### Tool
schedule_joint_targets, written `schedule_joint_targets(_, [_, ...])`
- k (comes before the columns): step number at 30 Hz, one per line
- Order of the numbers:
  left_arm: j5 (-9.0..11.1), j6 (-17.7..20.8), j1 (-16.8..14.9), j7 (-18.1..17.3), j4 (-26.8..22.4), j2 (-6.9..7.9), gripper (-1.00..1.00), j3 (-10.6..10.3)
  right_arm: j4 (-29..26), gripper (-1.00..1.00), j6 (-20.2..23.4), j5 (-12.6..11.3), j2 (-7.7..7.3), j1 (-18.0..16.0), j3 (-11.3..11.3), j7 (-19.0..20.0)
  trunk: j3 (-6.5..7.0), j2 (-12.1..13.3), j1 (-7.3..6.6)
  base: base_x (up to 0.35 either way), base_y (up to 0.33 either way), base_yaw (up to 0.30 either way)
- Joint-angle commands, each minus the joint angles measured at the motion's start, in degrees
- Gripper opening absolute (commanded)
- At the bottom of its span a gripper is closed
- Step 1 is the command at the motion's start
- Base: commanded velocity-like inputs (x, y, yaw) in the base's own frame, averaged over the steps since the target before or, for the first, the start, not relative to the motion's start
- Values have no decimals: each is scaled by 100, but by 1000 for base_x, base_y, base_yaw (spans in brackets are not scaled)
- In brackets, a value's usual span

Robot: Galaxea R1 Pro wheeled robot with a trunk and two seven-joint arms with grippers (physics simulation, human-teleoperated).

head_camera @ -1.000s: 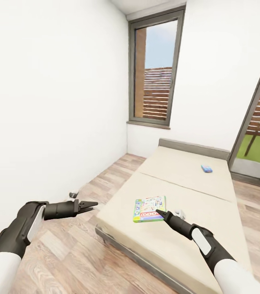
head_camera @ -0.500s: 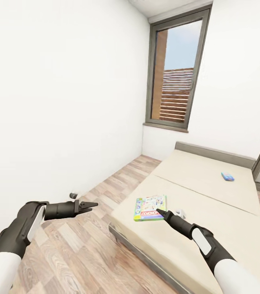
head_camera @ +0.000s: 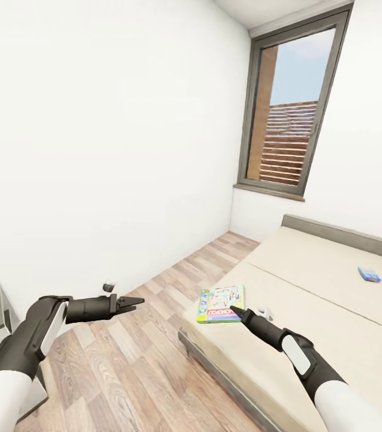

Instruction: Put all the toys in the child's room - the three board games (two on the bed and one on the table), the two jigsaw puzzles on the table, and the tennis ball on the table - inside the toy box on the table in the child's room.

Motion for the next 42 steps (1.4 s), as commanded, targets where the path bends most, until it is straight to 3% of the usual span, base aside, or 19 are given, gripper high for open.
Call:
schedule_joint_targets(1, [-1,28,-6,-15,3,-2,100,-2,-3,-100,46,-50,2,-4,-19,14,13,30,-19,0,0,244])
schedule_joint_targets(42, [0,2,-6,-10,3,-4,100,-16,-9,-100,34,-50,-2,-4,-19,23,264,30,-19,12,0,238])
